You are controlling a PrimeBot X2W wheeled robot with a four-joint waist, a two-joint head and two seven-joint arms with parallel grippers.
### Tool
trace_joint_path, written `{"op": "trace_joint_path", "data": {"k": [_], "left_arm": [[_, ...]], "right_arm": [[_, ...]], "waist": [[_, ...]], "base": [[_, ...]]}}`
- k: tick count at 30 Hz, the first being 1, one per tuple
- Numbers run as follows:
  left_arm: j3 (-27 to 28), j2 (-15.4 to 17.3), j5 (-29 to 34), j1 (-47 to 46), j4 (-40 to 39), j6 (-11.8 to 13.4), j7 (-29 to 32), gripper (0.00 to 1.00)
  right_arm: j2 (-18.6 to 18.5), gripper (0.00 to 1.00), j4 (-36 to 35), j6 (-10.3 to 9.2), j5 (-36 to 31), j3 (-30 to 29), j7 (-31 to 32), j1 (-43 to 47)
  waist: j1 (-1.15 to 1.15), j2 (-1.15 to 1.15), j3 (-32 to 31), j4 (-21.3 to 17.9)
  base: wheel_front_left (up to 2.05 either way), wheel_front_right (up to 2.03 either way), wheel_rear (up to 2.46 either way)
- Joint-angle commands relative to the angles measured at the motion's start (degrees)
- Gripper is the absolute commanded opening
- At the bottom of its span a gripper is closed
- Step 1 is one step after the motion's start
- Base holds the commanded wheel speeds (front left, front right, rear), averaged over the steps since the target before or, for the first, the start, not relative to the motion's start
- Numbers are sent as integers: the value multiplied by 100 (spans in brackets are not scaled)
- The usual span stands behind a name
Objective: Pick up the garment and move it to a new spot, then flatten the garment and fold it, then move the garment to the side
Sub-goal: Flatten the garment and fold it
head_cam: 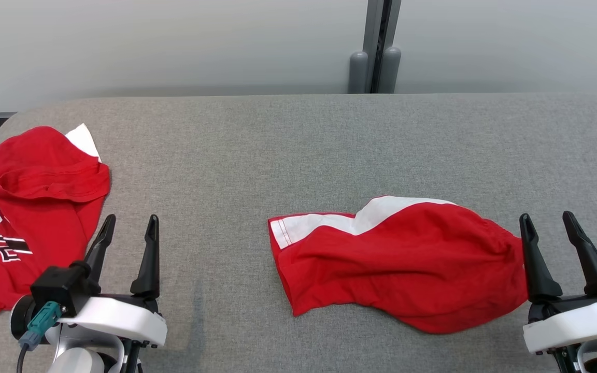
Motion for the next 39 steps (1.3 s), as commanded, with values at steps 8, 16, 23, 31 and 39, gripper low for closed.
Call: {"op": "trace_joint_path", "data": {"k": [8, 16, 23, 31, 39], "left_arm": [[4, 36, -60, 179, -113, 72, 6, 100], [-32, 68, -77, 162, -147, 94, 41, 100], [-64, 84, -82, 148, -129, 97, 40, 100], [-78, 100, -98, -1, -191, 93, 17, 100], [-155, 54, -123, -208, -151, -3, -41, 100]], "right_arm": [[47, 100, -175, 1, 3, 65, 156, 166], [69, 100, -116, 1, 41, 31, 152, 122], [80, 100, -71, 1, 57, 21, 160, 91], [-273, 100, 263, 1, 116, -42, 341, -439], [-845, 100, 1417, 1, 381, 371, 983, -1418]], "waist": [[0, 0, -46, -10], [0, 0, -3, 8], [0, 0, -28, 26], [0, 0, 161, 46], [0, 0, 585, 208]], "base": [[0, 0, 0], [0, 0, 0], [0, 0, 0], [0, 0, 0], [0, 0, 0]]}}
